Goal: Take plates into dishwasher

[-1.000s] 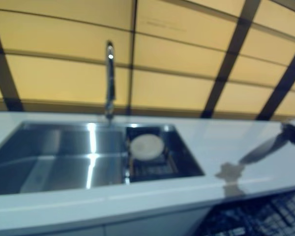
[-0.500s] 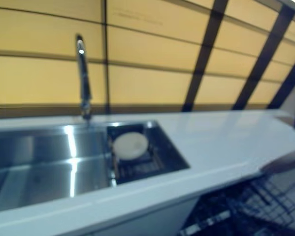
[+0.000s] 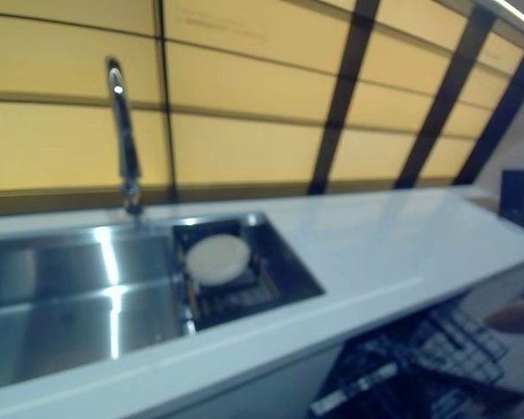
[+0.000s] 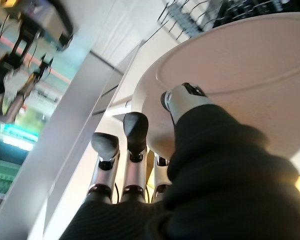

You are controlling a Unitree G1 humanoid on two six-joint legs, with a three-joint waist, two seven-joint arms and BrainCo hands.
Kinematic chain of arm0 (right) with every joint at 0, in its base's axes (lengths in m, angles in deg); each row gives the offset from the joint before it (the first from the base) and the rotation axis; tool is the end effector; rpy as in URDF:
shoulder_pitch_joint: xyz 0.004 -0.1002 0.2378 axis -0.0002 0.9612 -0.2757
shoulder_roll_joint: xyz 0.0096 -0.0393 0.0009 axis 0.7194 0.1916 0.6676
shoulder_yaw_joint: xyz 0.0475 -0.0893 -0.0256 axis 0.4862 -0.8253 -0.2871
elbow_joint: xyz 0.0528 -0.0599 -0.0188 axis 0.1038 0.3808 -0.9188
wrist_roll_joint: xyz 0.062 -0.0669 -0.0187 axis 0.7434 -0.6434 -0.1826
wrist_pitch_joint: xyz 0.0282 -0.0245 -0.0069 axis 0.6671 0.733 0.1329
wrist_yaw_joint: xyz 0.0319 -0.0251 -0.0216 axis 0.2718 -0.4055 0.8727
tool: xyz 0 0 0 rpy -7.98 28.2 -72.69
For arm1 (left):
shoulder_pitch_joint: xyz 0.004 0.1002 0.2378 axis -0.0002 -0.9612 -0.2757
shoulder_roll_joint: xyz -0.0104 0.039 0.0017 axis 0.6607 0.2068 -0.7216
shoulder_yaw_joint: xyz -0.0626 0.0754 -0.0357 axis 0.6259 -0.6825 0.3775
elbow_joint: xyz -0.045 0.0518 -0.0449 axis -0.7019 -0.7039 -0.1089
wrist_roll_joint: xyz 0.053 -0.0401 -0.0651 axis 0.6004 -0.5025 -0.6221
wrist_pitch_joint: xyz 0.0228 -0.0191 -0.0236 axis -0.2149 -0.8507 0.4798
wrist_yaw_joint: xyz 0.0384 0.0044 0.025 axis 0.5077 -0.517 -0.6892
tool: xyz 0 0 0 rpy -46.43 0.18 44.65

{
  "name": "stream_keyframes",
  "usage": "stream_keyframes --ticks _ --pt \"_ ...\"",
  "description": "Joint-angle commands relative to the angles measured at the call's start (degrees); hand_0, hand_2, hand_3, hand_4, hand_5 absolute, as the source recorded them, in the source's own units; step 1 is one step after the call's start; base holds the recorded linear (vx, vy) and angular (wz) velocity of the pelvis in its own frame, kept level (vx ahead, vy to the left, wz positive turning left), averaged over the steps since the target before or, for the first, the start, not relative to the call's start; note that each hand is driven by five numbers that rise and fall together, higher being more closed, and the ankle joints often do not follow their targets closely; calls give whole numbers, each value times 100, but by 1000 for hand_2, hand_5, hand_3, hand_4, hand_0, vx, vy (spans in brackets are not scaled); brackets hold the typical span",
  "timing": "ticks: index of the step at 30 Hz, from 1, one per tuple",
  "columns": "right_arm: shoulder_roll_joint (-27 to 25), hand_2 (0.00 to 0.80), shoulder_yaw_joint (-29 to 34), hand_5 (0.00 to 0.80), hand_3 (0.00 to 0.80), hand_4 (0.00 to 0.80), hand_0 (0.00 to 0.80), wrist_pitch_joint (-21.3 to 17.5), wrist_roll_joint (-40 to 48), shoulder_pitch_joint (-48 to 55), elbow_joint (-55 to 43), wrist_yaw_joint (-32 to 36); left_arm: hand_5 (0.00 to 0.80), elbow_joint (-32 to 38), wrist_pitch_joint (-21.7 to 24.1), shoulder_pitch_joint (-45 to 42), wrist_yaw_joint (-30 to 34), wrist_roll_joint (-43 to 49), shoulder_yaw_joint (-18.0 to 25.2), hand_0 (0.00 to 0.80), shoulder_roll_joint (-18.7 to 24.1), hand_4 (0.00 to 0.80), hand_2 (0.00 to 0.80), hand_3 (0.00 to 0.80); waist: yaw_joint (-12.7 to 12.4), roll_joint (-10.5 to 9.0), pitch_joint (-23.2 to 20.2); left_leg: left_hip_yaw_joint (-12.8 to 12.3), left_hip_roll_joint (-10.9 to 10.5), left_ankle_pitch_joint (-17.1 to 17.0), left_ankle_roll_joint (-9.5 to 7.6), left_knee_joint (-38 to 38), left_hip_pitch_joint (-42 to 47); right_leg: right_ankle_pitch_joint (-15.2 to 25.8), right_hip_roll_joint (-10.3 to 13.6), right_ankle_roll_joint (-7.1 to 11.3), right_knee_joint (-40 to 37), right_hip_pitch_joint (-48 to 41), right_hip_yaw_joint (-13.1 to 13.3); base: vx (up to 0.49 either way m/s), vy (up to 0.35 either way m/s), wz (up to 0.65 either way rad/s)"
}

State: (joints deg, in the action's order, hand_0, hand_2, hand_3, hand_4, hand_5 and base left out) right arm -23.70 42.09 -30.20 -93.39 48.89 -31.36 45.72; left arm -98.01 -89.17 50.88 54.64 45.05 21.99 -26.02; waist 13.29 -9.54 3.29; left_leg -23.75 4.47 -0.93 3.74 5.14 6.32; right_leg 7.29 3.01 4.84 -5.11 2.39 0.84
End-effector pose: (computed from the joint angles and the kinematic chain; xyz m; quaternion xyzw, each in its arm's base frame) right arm 0.1431 -0.4430 0.2415 -0.7009 0.2725 -0.0997 0.6515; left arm 0.0826 0.2778 -0.0888 0.1796 0.6011 0.0182 0.7785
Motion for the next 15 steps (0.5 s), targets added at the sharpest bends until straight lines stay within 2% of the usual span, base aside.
stream_keyframes --ticks 1,6,15 --pt "96 800 420 800 800 800 800 374 736 -450 266 123 0 -200 33 315 51 190 -65 0 91 0 0 0 -166 52 168 446 -5 723 -476 -354 58 -56 67 563 127 19 -72 1 -21 -4" --pt "460 800 257 800 800 800 800 725 1569 -766 271 507 0 -166 34 316 54 159 -62 0 100 0 0 0 -133 104 220 450 -20 742 -478 -343 76 -51 74 566 143 56 -57 0 0 0" --pt "1017 800 422 800 800 800 800 1065 2094 -627 -34 623 0 -121 62 221 77 120 7 0 101 0 0 0 -97 188 224 448 -36 701 -449 -290 77 -56 85 545 135 92 -57 8 -26 -2"
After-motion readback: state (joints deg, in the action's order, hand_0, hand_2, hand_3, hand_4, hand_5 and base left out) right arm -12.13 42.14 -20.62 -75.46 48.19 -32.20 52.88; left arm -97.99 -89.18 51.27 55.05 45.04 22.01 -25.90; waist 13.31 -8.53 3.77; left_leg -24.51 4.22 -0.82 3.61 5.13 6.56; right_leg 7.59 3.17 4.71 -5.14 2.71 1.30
